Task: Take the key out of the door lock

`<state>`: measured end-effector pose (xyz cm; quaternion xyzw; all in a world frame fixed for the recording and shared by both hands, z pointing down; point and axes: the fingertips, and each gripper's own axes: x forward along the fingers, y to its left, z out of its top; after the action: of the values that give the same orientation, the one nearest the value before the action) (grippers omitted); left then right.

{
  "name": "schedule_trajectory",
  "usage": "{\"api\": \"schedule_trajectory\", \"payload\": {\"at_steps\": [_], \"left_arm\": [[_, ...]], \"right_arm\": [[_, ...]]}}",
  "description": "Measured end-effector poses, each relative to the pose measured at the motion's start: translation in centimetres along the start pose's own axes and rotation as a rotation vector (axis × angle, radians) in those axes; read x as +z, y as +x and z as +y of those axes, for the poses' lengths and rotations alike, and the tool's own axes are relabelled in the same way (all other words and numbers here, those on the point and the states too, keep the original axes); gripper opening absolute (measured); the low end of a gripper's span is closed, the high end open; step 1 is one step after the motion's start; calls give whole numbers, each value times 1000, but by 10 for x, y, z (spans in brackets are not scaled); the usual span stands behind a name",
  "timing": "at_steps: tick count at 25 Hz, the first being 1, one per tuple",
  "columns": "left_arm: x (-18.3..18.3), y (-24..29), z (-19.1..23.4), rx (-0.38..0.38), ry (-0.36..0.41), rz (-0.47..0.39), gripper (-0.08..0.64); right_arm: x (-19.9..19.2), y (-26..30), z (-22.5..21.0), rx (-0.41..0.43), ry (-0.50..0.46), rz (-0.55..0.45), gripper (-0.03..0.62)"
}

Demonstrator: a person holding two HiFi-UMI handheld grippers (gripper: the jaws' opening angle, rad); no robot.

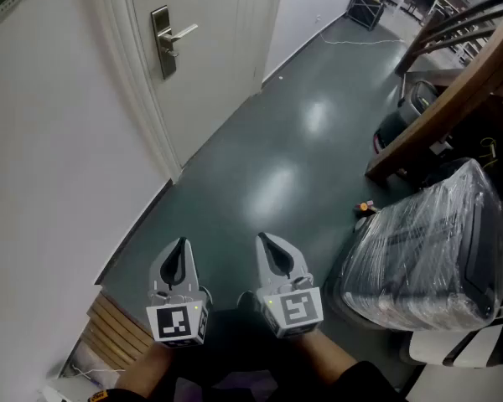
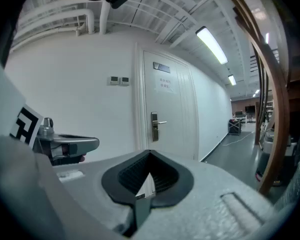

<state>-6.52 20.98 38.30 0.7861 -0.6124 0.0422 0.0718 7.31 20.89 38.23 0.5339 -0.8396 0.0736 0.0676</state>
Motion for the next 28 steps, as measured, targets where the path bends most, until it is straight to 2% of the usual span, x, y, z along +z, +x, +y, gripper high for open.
{"api": "schedule_trajectory", "payload": {"at_steps": [11,19,25,28], "left_arm": [[-1,8,3,7,3,6,17],[-1,14,-1,22,7,7,17],[3,23,-29,6,17,-6,17],[4,28,-46,-2,25,-15,18]], "right_arm": [[-9,16,-1,37,0,45,-9],[-8,14,-16,19,22,39,-9],[-2,2,-44,-19,34,36,-9],[-1,-4,-55,-10,18,24,-9]]}}
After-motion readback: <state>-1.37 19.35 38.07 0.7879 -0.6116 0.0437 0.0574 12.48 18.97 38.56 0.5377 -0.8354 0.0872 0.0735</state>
